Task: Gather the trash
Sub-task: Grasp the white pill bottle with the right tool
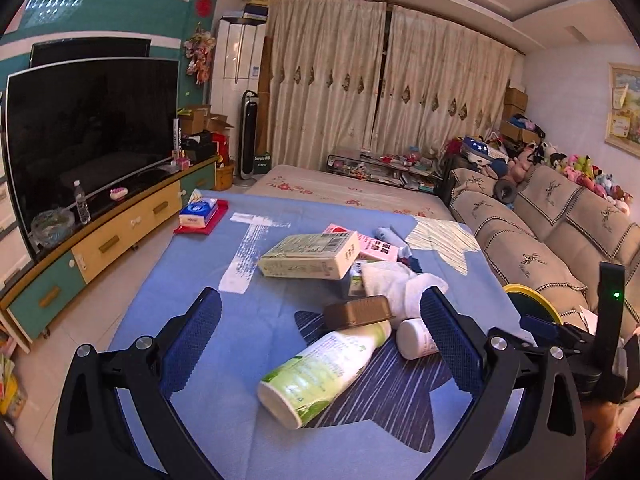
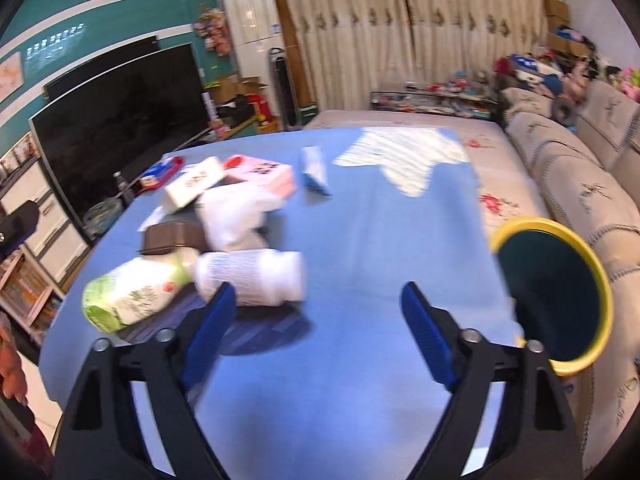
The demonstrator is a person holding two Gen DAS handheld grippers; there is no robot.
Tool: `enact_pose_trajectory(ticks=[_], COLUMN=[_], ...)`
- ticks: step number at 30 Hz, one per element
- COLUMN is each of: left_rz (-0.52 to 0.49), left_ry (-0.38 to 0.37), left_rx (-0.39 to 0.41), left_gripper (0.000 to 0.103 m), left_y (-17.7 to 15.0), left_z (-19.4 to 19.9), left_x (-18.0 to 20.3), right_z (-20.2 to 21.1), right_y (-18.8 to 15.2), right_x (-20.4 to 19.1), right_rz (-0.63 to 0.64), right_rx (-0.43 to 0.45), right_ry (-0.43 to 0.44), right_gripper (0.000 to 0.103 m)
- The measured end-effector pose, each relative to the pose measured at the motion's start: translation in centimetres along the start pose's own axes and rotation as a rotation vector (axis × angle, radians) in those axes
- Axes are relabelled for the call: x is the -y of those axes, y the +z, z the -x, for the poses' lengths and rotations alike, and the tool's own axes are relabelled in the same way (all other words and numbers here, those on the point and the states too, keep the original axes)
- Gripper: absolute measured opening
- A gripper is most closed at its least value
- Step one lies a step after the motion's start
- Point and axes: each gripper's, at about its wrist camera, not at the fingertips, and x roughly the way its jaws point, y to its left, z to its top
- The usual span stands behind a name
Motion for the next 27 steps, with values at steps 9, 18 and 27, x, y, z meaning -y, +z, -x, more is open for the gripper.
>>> enact_pose_trajectory(ticks=[9,18,27], left_rz=[0.021,0.050,0.046], left_ry=[-0.020,-0.035,-0.034], left_rx=[-0.023,-0.050,-0.069], left_gripper=[0.098,0.098,0.098], left_y=[-0.8,-1.3,-1.7], left_z=[-0.9,-2.1,-3.0], left_x=[-1.2,-2.1,-1.9], right_z=[-5.1,-7.9,-7.0], right_y=[0.5,0.9,0.4], right_x=[-4.2,-3.9,-3.2], right_rz=[0.063,0.068,0.045], right_rx=[-0.087,-0.141,-0.132], right_ry=[-0.041,-0.076,-0.055], right_gripper=[0.091,0.091,0.080])
